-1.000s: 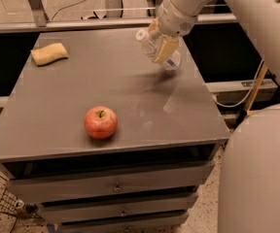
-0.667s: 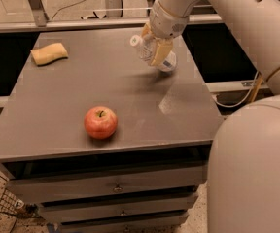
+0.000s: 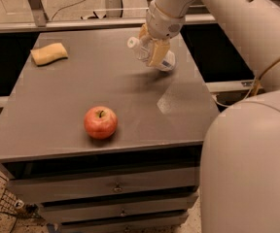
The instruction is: Knock blue plastic bottle over
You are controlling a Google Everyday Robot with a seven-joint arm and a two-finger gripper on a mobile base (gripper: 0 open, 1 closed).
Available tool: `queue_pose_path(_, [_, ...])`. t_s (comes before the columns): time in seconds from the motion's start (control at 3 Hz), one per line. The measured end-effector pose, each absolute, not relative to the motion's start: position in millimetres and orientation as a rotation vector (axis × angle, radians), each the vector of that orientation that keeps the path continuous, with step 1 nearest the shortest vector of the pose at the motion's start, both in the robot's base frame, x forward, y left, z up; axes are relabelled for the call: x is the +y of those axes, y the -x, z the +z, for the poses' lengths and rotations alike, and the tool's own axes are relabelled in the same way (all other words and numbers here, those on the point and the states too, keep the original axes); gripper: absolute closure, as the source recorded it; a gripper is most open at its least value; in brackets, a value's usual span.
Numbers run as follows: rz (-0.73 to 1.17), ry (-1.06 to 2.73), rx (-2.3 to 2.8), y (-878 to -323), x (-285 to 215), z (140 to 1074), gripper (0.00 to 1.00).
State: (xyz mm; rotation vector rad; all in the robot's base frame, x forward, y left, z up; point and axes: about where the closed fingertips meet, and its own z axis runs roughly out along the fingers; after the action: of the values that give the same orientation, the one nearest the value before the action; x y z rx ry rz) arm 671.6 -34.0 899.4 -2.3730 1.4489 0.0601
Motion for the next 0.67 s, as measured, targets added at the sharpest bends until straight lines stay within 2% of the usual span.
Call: queue_pose_path(0.67, [0.07, 2.57, 1.443, -685.9, -0.9, 862.4, 1.0])
